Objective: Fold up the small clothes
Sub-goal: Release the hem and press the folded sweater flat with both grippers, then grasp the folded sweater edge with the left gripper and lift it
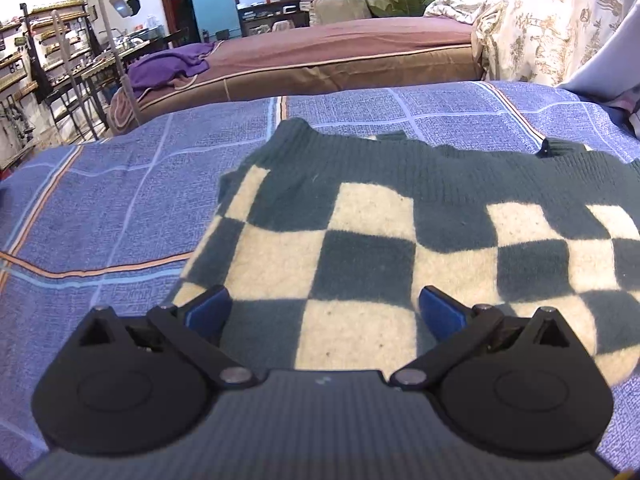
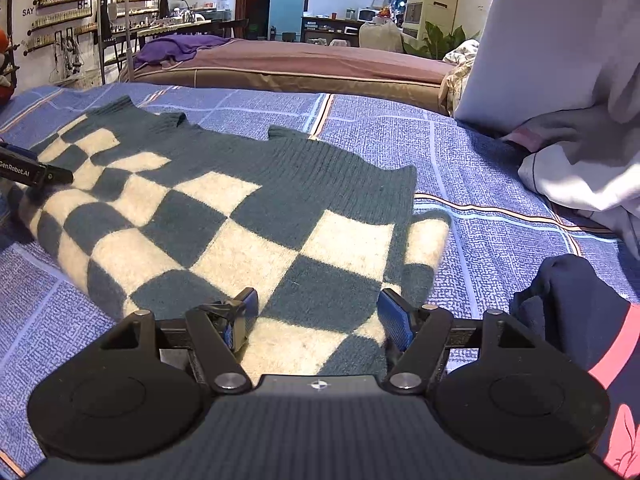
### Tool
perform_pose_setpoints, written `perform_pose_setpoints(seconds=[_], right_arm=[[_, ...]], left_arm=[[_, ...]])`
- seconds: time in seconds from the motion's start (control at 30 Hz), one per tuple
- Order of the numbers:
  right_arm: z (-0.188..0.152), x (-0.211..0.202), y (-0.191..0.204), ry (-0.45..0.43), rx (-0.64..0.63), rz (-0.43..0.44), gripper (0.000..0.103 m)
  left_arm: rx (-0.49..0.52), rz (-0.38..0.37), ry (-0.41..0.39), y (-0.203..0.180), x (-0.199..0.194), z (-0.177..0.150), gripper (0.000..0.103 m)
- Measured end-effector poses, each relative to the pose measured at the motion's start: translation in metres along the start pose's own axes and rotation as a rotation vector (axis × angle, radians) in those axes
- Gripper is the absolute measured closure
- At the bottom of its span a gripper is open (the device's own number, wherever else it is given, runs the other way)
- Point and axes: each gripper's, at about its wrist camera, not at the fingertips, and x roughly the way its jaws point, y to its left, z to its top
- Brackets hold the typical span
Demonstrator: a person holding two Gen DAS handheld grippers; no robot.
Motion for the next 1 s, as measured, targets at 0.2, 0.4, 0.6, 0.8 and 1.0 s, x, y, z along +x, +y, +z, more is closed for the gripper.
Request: perform_pose_setpoints(seconds=[0.2,0.4,0.6,0.8,1.0], right_arm=[[-0.017,-0.028,-0.013,-0.013,0.145,0.001,0.0],[-0.021,-0.047,-0.023,0.006,0.167,0.005,0.0],[-0.015,-0.047,-0.044,0.013,0.302,0.031,0.0],[-0.018,-0.047,-0.056,0.014,0.371,0.043,0.0],[-0.021,-0.043,-0.066,0.028,0.397,0.027,0.0]], left_arm=[[0.032,-0.012,-0.005,-0.017,-0.029,-0.002,0.0],[0.17,-0.114,-0.087,-0.069,-0.071,-0.011,0.0],[0.567,-0.16,-0.141,-0.165,-0.093,-0.058,0.004],[0.888,-0.044,-0.263,-0.235,-0.095,-0.1,0.01],[1.102,-0.043,-0.368,-0.286,-0.089,-0.115,0.037]])
